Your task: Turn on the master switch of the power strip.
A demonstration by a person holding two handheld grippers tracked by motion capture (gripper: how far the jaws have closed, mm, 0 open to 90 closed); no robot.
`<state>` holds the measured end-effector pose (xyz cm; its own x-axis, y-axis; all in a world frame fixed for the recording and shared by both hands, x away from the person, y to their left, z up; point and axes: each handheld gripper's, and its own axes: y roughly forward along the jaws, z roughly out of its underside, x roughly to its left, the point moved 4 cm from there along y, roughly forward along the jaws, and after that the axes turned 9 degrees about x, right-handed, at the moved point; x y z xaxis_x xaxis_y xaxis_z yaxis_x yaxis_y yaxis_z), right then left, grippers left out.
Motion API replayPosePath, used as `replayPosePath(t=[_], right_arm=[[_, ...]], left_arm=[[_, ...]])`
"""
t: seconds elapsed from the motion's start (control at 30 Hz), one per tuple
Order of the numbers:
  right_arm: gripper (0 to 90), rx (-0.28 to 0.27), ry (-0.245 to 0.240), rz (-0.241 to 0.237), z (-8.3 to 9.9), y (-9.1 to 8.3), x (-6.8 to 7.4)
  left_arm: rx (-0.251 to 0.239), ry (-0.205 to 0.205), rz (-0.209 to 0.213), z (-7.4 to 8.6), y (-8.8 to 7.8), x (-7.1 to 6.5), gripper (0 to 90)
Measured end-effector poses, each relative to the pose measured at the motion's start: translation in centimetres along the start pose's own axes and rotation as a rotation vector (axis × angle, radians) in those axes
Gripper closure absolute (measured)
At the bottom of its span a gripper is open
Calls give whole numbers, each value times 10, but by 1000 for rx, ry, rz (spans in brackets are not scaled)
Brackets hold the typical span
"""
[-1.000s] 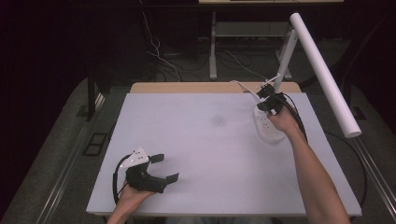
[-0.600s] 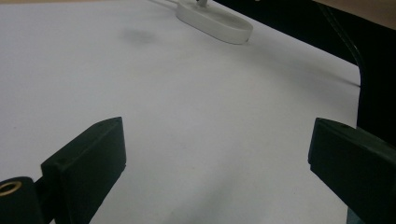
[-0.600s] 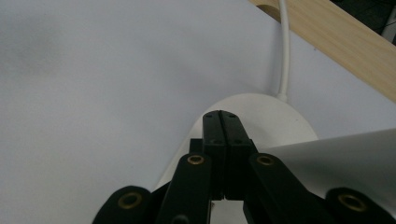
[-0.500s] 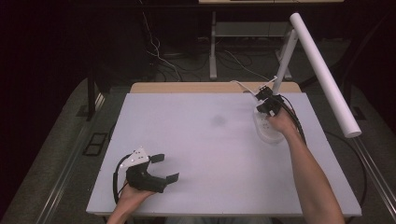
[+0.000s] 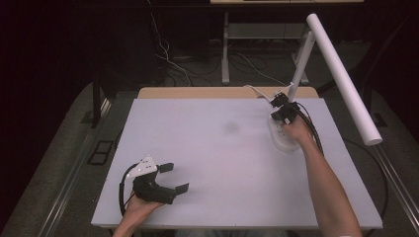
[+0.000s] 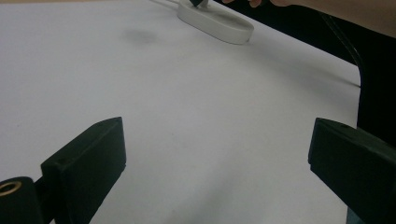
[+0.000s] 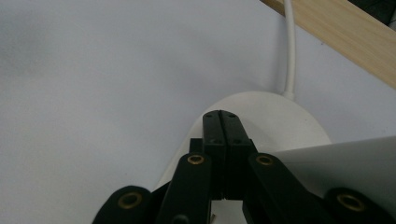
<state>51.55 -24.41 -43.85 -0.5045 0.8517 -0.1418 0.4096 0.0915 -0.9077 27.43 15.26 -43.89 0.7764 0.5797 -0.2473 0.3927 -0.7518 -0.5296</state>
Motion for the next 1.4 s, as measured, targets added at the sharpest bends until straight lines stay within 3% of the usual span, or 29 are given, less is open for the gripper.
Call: replayPosePath(t=[0.43, 0.8, 1.0, 1.07, 1.27, 1.4], right_arm=[[897, -13, -3, 2, 0, 1, 0], [899, -27, 28, 21, 2, 4, 2], [900, -29, 84, 4, 3, 4, 2], [900, -32, 81, 6, 3, 4, 2], [900, -85, 144, -33, 10, 6, -2], [900, -98, 139, -33, 10, 7, -1]], left_arm=[[9, 9, -1, 1, 0, 0, 32], [10, 9, 1, 3, -2, -2, 32], [12, 12, 1, 3, -2, -2, 32], [13, 11, 2, 3, -2, -2, 32], [15, 9, 1, 4, -2, -2, 32], [18, 14, 2, 4, -2, -2, 32]])
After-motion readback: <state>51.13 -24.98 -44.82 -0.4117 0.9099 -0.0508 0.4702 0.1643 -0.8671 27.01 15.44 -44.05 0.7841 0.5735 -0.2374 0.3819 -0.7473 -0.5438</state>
